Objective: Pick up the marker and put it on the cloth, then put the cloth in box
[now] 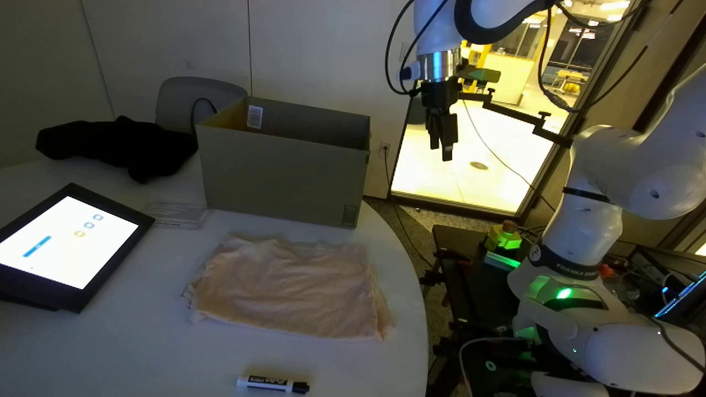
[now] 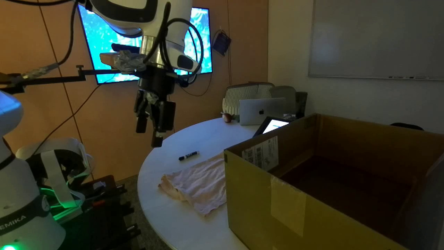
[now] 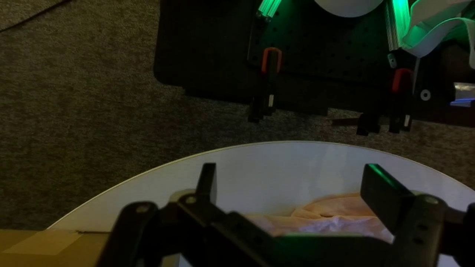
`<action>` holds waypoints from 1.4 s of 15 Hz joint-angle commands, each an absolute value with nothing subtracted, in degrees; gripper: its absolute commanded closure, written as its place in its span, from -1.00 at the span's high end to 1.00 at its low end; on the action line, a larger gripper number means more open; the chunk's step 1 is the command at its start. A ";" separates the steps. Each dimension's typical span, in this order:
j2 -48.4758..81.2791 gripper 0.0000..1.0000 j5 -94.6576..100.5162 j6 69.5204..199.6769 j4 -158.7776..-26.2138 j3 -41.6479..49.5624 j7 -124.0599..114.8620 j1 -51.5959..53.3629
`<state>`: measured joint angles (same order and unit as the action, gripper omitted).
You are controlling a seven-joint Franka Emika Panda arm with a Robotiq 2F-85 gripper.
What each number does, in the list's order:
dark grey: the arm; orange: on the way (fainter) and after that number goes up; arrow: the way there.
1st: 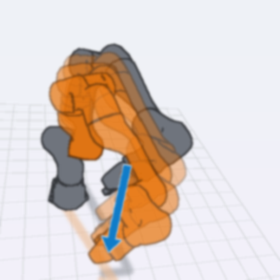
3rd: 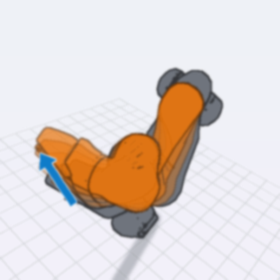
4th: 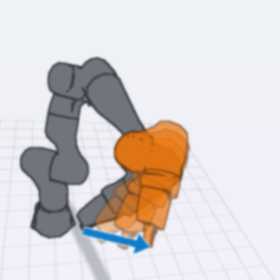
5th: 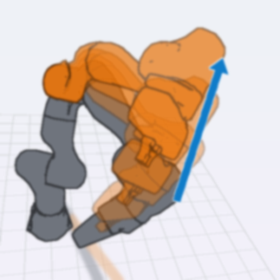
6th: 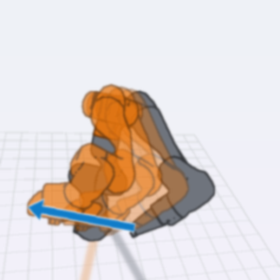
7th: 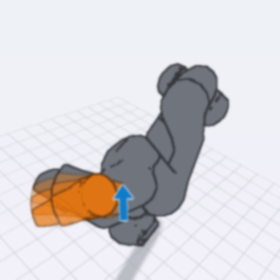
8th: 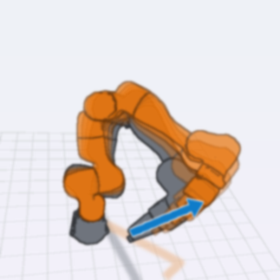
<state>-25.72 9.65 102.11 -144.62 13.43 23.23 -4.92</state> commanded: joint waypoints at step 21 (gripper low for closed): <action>14.09 1.00 6.09 122.82 -118.87 -4.43 12.28 5.04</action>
